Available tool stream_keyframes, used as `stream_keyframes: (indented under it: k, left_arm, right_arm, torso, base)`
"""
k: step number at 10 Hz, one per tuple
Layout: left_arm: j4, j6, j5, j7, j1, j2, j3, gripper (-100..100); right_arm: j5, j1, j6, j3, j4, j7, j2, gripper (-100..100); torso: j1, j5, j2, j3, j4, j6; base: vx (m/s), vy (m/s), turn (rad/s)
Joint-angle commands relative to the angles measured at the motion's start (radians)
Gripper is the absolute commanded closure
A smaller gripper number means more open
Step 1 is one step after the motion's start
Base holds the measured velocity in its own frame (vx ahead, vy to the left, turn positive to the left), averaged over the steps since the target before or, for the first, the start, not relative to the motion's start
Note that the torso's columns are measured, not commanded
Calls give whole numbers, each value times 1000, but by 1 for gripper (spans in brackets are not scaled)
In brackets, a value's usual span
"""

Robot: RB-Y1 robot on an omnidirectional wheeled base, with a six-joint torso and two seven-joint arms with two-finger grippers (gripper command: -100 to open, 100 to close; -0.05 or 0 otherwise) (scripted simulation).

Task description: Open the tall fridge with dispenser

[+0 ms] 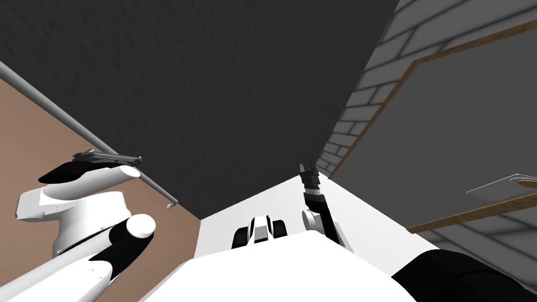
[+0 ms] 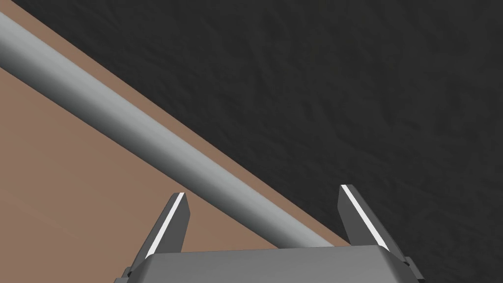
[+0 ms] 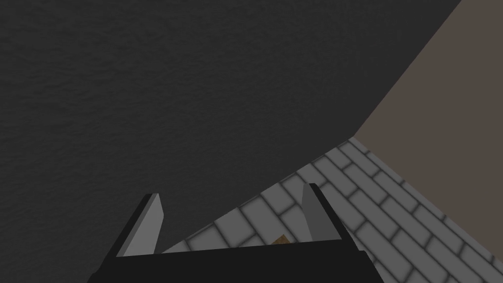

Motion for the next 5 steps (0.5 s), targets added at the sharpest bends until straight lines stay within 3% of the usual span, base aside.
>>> stream_keyframes:
  k: [1,2,3,4,5]
  left_arm:
    - [80,-34,-70,74,-16,32,-8,-100]
    - [108,-74,-102,104,-36,69,-20,-100]
    - [139,-74,-132,132,-36,69,-20,-100]
    - [162,-74,-132,139,-36,69,-20,-100]
    - [194,-115,-174,179,-57,106,-32,-100]
  right_arm:
    - [0,0,0,0,0,0,0,0]
    - [0,0,0,0,0,0,0,0]
    - [0,0,0,0,0,0,0,0]
    - [0,0,0,0,0,0,0,0]
    - [0,0,0,0,0,0,0,0]
  torso:
    - [1,0,2,0,1,2]
    - [1,0,2,1,1,3]
    - [-1,-3,3,1,2,5]
    - [-1,-3,1,0,1,3]
    - [0,1,0,0,0,0]
  base:
    - [-67,6,-97]
    - [-96,5,-181]
    - [-83,12,-98]
    - [-30,18,-20]
    - [-76,-8,-99]
